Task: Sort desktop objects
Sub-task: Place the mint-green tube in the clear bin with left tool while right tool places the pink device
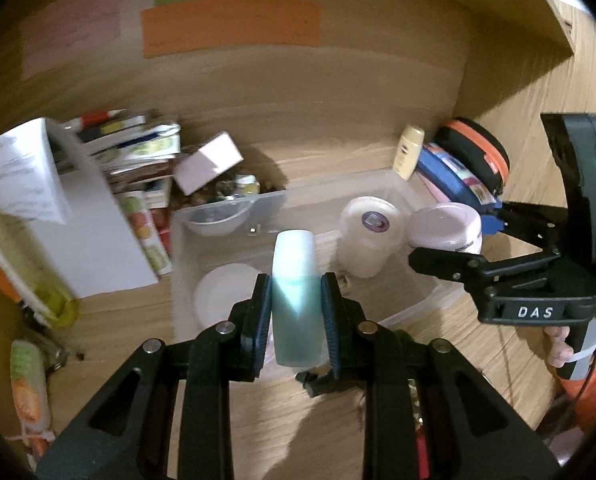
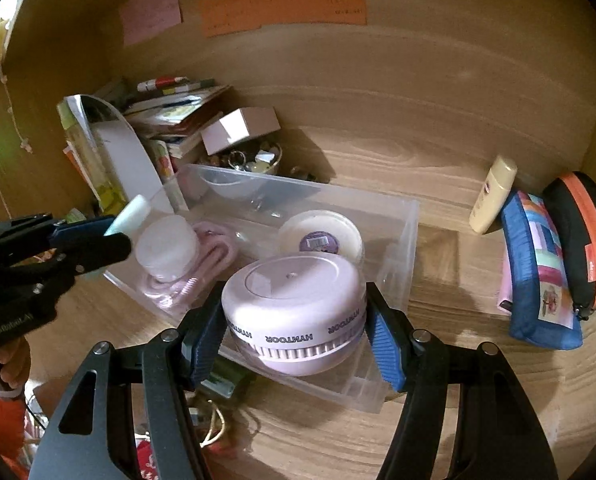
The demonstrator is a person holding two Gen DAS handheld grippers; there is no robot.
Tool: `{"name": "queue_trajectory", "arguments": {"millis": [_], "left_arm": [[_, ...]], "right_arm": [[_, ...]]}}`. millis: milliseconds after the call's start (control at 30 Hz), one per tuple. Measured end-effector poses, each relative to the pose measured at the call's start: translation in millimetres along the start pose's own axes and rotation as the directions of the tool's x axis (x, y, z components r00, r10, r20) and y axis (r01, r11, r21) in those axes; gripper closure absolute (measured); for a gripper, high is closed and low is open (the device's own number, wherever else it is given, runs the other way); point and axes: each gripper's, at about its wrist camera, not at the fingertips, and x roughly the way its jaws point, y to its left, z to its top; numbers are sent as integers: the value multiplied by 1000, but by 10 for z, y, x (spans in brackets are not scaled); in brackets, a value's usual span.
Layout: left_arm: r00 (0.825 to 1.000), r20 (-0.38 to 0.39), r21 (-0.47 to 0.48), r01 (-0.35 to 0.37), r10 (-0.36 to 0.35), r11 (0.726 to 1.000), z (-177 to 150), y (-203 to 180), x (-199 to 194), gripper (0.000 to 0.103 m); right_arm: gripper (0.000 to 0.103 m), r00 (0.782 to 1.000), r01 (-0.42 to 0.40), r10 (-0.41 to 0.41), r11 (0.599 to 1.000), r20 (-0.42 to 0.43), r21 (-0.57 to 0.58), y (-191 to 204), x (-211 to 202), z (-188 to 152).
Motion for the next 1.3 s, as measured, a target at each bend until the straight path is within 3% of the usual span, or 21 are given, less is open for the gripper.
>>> {"name": "queue_trajectory", "arguments": {"millis": [500,967,1300], "left_arm": [[991,-125,15,50,-48,999,8,-101,565,79],[986,-160,16,42,-39,999,-33,-96,660,79],[991,-129,1,33,-32,999,-71,-40,451,63]], "right_arm": [[42,999,-9,8,1000,-49,-15,-108,219,-7],[42,995,-6,1,999,-97,-46,42,369,-52],[41,994,65,-72,995,-87,-75,131,275,-46]]}}
